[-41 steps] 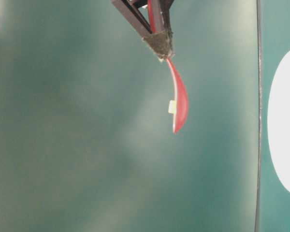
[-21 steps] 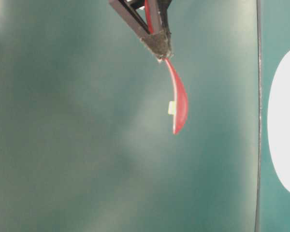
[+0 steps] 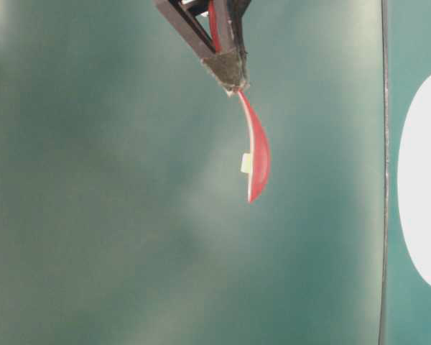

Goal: Scoop the yellow hexagonal prism block from the bowl with a spoon using the right arm.

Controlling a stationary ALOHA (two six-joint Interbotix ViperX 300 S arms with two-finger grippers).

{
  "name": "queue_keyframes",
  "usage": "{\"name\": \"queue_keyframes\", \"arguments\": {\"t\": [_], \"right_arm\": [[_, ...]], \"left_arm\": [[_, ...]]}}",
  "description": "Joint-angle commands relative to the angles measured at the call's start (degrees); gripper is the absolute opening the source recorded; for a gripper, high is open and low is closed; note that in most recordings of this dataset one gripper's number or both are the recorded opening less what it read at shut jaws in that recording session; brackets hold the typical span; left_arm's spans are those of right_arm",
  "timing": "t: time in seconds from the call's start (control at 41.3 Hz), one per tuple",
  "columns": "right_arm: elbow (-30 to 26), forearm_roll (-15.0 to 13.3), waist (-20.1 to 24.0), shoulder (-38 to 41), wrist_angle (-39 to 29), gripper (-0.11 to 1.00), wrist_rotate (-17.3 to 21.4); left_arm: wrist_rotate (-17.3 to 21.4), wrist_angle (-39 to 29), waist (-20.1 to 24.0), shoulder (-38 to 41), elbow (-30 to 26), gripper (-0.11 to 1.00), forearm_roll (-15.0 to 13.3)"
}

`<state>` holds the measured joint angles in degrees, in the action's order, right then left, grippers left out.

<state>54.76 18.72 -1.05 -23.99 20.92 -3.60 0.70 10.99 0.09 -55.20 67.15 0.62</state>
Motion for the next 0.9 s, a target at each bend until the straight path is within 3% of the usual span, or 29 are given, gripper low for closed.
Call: {"name": "queue_keyframes", "arguments": {"t": [0.0, 0.871], "right_arm": [[-1.14, -0.26, 0.18, -1.23, -0.09, 0.24, -0.09], [-1.14, -1.05, 0.09, -1.14, -2.29, 0.24, -0.09]], "left_arm": [[-0.09, 0.09, 0.0, 0.26, -1.67, 0.02, 0.18], [0.09, -0.97, 0.0, 0.26, -1.67, 0.02, 0.18]]}}
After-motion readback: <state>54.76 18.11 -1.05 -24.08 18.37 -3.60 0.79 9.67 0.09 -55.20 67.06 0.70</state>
